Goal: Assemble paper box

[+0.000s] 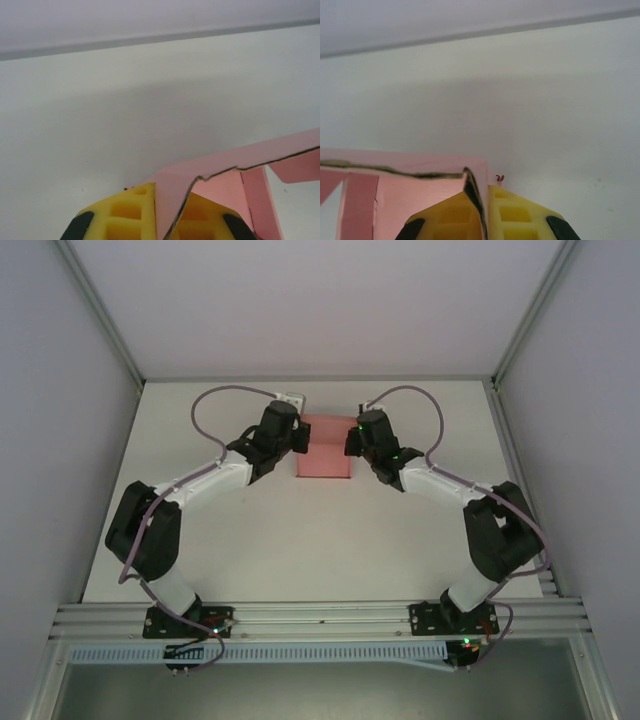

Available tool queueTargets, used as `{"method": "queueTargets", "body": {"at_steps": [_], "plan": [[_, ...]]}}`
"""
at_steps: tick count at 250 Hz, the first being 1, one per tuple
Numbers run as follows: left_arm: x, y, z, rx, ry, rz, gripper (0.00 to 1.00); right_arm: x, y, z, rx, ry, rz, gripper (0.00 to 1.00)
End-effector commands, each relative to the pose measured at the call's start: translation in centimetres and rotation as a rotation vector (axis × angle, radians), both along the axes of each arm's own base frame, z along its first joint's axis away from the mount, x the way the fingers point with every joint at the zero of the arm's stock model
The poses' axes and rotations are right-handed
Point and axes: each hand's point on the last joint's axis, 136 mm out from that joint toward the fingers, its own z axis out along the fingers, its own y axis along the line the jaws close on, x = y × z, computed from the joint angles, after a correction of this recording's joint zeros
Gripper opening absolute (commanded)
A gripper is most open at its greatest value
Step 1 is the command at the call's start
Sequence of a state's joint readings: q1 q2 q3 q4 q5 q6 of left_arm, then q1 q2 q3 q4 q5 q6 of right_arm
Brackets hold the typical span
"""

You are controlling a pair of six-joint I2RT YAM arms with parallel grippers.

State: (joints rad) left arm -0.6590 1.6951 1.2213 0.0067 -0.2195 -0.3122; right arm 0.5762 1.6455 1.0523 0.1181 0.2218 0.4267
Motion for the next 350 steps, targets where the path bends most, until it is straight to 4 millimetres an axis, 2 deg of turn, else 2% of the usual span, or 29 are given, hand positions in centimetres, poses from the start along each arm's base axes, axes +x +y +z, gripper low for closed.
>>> {"method": "queueTargets", "body": {"at_steps": [1,38,54,84,96,109,131,178,222,258,289,324,350], "plan": [[1.3,-1.1,-0.4,-0.081,-0.017,0.047,0.0,1.7,1.6,2.1,0.24,-0.095,-0.065,0.0],[2.5,-1.5,-1.4,-0.113,-0.027,0.061,0.0,2.6,0.7,0.7,0.234,-0.088,-0.148,0.0],[2.7,-1.6,-2.0,-0.117,-0.014,0.064,0.0,2.7,0.9,0.6,0.245,-0.086,-0.144,0.0],[2.3,-1.8,-3.5,-0.129,0.017,0.044,0.0,2.7,1.4,-0.3,0.229,-0.076,-0.132,0.0],[1.8,-1.9,-4.1,-0.137,0.021,0.024,0.0,2.6,1.7,-1.3,0.225,-0.058,-0.125,0.0],[1.1,-2.2,-4.6,-0.154,0.003,-0.023,0.0,2.2,2.0,-2.1,0.244,-0.043,-0.115,0.0],[0.2,-1.6,-5.4,-0.175,0.0,-0.029,0.0,1.3,2.2,-2.3,0.257,-0.073,-0.096,0.0],[-1.7,-1.5,-6.8,-0.211,-0.008,-0.083,0.0,-0.8,2.8,-3.5,0.196,-0.089,-0.051,0.0],[-2.6,-1.6,-7.0,-0.28,0.011,-0.09,0.0,-2.1,3.2,-5.0,0.142,-0.063,-0.003,0.0],[-3.3,-2.4,-6.2,-0.339,0.011,-0.114,0.0,-2.9,3.9,-5.8,0.131,-0.037,0.043,0.0],[-3.8,-1.8,-7.7,-0.285,0.033,-0.109,0.0,-3.6,3.8,-6.3,0.079,-0.04,0.068,0.0],[-5.4,-1.0,-9.7,-0.235,0.045,-0.14,0.0,-4.6,2.8,-6.7,0.038,-0.052,0.079,0.0],[-6.6,-0.8,-10.5,-0.209,0.058,-0.168,0.04,-5.6,2.2,-7.4,0.003,-0.043,0.09,0.0]]}}
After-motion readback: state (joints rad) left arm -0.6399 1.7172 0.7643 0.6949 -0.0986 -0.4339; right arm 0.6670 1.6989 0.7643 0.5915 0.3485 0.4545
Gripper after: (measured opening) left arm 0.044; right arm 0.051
